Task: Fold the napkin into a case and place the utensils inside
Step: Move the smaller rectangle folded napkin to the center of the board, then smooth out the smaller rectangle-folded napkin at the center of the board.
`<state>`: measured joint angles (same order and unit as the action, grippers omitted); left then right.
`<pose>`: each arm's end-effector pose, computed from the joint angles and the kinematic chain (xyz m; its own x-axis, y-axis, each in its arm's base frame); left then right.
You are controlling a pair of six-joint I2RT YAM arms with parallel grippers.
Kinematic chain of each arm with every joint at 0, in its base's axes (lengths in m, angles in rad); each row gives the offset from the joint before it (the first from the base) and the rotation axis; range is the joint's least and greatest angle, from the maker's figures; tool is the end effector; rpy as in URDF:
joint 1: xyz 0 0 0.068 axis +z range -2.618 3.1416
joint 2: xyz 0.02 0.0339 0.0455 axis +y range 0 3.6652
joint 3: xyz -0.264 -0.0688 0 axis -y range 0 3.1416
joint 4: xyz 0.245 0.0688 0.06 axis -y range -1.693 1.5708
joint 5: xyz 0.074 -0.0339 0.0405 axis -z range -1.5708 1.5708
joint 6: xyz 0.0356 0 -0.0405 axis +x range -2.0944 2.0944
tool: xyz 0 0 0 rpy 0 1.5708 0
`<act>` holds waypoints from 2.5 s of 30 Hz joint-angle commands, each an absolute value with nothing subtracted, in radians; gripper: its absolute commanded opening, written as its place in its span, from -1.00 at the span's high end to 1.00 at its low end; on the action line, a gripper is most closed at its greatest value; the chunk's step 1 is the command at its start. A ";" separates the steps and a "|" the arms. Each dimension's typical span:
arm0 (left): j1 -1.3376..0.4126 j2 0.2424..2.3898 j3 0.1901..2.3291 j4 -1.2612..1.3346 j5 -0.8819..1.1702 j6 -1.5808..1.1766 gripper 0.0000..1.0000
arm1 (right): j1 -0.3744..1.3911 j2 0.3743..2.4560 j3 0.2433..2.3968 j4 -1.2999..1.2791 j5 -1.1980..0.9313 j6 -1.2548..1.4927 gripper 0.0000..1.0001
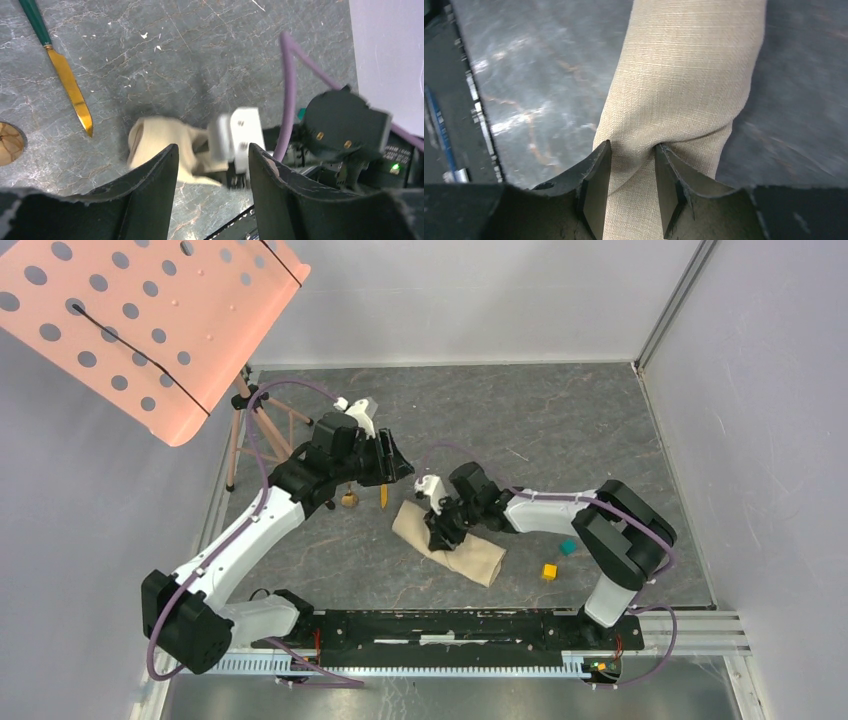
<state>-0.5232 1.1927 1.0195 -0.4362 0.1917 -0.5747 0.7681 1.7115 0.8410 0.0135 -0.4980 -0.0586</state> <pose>0.2249 -0.1376 0.3134 -0.7564 -0.1798 -0.6290 0.2558 0.8037 -0.5373 0.2253 0.2413 0.1466 -0.4938 -0.5485 -0.6747 -0.8657 0.3831 0.3221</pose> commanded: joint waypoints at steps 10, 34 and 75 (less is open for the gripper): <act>-0.517 1.162 0.996 -0.437 0.180 -0.617 -0.21 | 0.842 1.560 0.800 -0.074 -0.370 0.095 -0.14; -0.482 1.562 0.707 -0.026 0.251 -0.903 0.43 | 0.769 1.273 0.504 -0.115 -0.073 0.265 0.39; -0.529 1.409 0.781 -0.266 0.158 -0.803 -0.06 | 0.764 1.050 0.500 -0.246 -0.025 0.236 0.18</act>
